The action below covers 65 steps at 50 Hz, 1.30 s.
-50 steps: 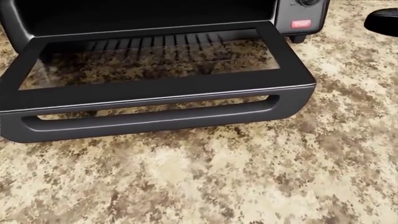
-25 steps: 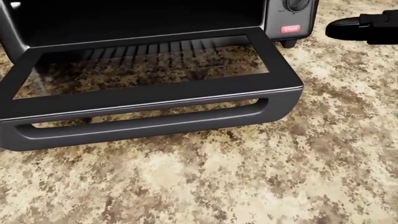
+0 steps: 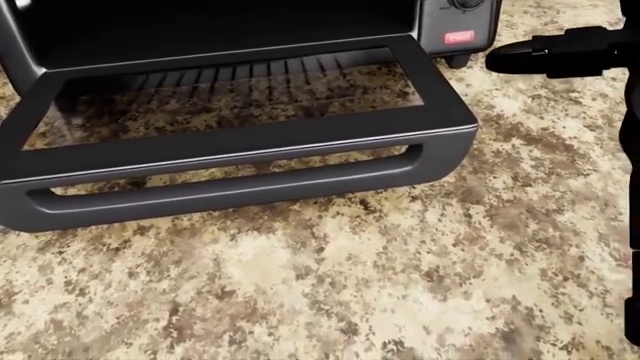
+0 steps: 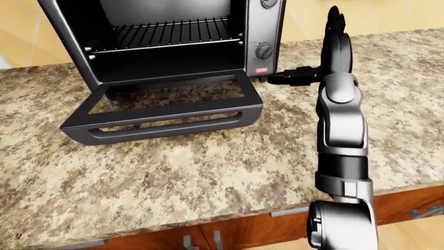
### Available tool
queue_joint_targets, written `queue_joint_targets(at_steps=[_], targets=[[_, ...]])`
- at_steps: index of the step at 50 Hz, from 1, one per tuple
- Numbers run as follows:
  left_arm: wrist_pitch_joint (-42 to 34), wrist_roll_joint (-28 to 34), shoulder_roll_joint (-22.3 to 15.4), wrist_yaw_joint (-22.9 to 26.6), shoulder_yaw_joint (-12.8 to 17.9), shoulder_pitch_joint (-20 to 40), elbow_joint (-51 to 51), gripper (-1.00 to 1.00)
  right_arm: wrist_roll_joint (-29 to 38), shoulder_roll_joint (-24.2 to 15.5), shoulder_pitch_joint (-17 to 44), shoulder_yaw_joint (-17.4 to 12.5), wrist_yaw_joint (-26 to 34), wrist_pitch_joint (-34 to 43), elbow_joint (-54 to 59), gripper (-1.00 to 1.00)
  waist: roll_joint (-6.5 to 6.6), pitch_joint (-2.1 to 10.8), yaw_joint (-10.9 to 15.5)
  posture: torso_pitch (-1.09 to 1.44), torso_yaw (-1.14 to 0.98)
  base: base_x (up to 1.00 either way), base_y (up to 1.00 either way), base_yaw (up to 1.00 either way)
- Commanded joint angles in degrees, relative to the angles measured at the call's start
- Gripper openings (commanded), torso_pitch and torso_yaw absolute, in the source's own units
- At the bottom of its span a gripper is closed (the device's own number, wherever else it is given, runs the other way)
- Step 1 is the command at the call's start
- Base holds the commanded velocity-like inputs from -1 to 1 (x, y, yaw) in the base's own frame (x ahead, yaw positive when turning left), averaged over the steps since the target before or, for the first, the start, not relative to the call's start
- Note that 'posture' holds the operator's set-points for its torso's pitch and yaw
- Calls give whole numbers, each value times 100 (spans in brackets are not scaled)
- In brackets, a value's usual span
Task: Close the toaster oven door.
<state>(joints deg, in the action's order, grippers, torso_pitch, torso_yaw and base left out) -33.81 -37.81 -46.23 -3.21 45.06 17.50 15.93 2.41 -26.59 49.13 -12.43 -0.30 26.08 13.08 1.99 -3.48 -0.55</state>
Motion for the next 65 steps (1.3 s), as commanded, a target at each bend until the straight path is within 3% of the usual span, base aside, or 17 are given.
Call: queue_joint_targets(at_steps=[1,23,40,55,65], targets=[[169,14,-149,7,106,101,146,100,92,-69,255,-30,-63,-269,-80,100,20,133,1,0,0,0,0,0],[119,-52,-190,-19,123,115,161,100,777,8,840,211,-349,-1585,2153,100,55,164,-7,0,0,0,0,0],[123,-65,-198,-13,134,104,136,100,1076,293,1015,422,-237,-1926,2714,100,77,165,-23,0,0,0,0,0],[143,-58,-248,-26,133,137,63,100,1013,393,1005,381,-81,-2036,2675,100,85,160,-21,0,0,0,0,0],[138,-71,-283,-27,149,141,42,100,1126,523,856,513,25,-1988,2491,100,90,159,-28,0,0,0,0,0]])
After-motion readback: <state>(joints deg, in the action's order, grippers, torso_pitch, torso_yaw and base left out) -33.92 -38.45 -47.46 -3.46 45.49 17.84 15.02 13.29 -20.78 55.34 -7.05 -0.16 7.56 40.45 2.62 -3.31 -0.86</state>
